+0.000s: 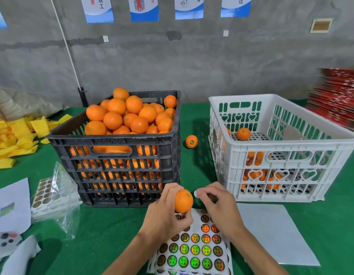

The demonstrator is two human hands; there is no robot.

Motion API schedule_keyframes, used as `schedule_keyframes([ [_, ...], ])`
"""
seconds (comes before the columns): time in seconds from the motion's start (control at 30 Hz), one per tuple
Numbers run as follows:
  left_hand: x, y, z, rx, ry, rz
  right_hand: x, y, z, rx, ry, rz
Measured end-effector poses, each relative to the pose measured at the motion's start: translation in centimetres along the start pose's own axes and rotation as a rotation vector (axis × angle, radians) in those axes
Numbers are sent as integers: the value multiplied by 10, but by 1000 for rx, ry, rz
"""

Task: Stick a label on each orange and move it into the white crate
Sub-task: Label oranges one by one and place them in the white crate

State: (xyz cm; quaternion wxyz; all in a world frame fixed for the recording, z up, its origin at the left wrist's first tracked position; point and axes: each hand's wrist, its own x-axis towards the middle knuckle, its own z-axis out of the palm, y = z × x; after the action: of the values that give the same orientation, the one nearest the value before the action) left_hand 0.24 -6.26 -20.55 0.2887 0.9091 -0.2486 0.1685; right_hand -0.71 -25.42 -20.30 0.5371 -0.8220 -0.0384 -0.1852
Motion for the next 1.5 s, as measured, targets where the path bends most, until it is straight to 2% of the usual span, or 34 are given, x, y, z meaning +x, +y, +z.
schedule_keyframes([
  [0.2, 32, 35, -24, -45, 126, 96, 1, -44, -12, 45, 146, -182],
  [0.33, 64, 60, -42, -52, 215, 139, 10, -75, -31, -185, 199, -318],
  [0.43, 95, 84, -58, 17, 258, 236, 26, -102, -40, -302, 246, -218],
  [0.5, 116, 100, -67, 66, 271, 304, 41, -119, -47, -352, 346, -152],
  [0.63, 155, 128, -75, 62, 247, 414, 72, -138, -77, -558, 595, -220],
  [0.7, 169, 136, -81, 79, 170, 479, 85, -135, -93, -645, 646, -221],
  [0.77, 183, 129, -92, 197, 155, 513, 96, -125, -108, -741, 639, -202],
  [0.83, 196, 106, -107, 311, 161, 414, 102, -112, -117, -827, 618, -219],
  [0.93, 209, 47, -140, 423, 134, 27, 104, -96, -111, -834, 604, -310],
  [1.03, 209, -13, -175, 543, 43, -350, 101, -92, -86, -785, 574, -419],
  [1.13, 200, -65, -207, 717, -29, -577, 98, -100, -52, -723, 490, -499],
  [1.3, 186, -113, -233, 752, -240, -673, 91, -108, -8, -651, 404, -545],
  [1.5, 192, -121, -223, 840, -258, -658, 84, -101, 2, -652, 385, -586],
])
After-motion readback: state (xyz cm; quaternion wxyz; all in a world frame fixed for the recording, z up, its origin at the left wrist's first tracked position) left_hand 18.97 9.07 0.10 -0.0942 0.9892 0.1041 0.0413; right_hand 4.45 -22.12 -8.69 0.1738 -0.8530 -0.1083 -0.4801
